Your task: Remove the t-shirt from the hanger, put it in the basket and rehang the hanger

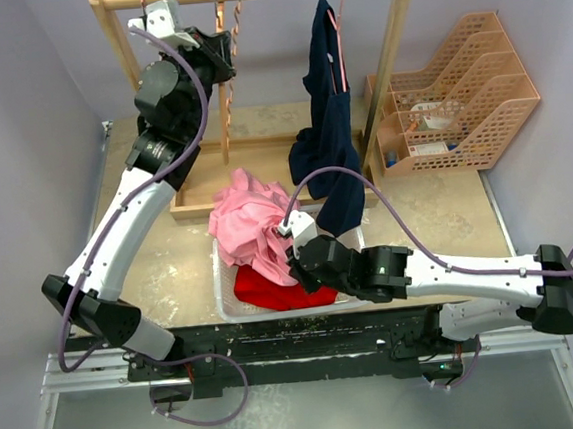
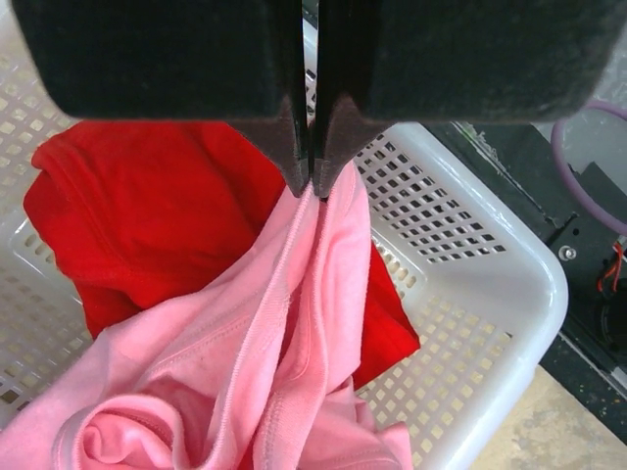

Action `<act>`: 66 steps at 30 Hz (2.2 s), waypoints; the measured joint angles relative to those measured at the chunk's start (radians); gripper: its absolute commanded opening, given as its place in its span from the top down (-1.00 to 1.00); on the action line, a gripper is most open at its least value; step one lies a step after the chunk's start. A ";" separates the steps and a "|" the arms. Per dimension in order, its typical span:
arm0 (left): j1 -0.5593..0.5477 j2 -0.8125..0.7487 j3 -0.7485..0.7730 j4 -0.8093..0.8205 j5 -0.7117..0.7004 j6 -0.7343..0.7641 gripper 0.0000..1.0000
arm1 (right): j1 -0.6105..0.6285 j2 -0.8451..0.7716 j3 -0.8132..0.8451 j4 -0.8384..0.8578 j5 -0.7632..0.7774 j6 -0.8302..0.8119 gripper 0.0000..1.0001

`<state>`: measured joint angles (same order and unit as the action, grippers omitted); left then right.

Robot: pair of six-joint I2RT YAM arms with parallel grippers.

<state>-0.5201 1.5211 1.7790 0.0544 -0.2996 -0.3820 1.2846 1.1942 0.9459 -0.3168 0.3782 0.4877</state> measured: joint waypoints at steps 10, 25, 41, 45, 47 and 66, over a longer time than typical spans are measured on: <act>0.069 0.085 0.105 -0.029 -0.067 -0.043 1.00 | 0.018 -0.034 -0.006 0.010 0.023 0.027 1.00; 0.119 0.199 0.198 -0.115 -0.074 -0.114 0.83 | 0.043 -0.043 -0.019 0.045 0.028 0.042 1.00; 0.125 -0.117 -0.184 0.001 0.106 -0.157 -0.98 | 0.064 -0.056 0.180 -0.016 0.164 -0.029 1.00; 0.125 -0.242 -0.229 0.040 0.201 -0.166 -0.98 | 0.064 -0.056 0.287 -0.030 0.248 -0.085 1.00; 0.125 -0.295 -0.243 0.049 0.250 -0.176 -0.98 | 0.064 -0.057 0.335 -0.034 0.290 -0.119 1.00; 0.125 -0.524 -0.265 -0.126 0.518 -0.144 -0.98 | 0.064 0.139 1.266 0.043 0.327 -0.596 1.00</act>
<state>-0.3950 0.9974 1.5143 -0.0715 0.2184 -0.5262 1.3483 1.3334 2.2124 -0.2741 0.7052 -0.1081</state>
